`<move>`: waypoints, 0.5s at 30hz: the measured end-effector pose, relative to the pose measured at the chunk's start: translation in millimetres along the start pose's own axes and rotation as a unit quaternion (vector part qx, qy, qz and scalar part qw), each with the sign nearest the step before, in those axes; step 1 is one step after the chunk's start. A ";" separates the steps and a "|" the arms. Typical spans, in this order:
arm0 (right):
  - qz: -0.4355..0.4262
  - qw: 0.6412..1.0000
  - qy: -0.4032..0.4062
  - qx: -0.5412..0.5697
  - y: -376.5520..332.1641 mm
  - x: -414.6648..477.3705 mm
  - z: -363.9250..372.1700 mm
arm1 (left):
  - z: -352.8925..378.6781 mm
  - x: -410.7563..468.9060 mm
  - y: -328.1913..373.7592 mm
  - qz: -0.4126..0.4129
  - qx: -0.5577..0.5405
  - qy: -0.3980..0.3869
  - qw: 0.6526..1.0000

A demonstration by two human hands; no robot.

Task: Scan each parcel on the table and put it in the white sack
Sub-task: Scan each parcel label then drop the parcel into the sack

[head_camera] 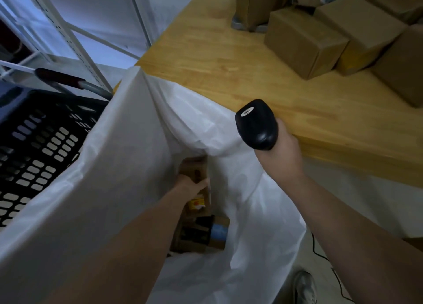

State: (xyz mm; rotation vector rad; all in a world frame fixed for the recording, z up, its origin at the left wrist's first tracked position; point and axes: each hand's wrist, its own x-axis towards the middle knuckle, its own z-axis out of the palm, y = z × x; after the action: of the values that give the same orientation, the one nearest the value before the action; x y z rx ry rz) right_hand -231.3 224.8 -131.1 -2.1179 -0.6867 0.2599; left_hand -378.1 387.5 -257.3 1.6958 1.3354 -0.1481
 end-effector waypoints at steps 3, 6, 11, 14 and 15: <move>0.007 1.000 -0.002 -0.003 1.3 -1.6 0.5 | 1.7 8.2 -6.0 0.061 0.045 0.003 0.997; 0.024 1.000 -0.005 0.000 -2.9 -7.0 -1.5 | -12.7 -15.6 13.9 0.096 0.044 -0.012 0.994; 0.047 0.995 -0.074 -0.049 -9.7 -15.3 -10.2 | -34.0 -56.1 37.9 0.077 0.057 -0.016 0.995; 0.089 0.991 -0.090 -0.049 -19.0 -14.1 -15.0 | -39.5 -85.9 53.0 0.059 0.070 -0.020 0.996; 0.100 0.990 -0.094 -0.044 -23.1 -14.3 -16.8 | -41.2 -95.9 58.9 0.057 0.070 -0.023 0.996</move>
State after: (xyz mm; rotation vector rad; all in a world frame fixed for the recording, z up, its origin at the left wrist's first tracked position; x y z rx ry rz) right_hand -244.9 216.2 -103.5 -2.2689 -0.6036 0.5548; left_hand -386.3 352.1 -143.1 1.8708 1.2150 -0.2180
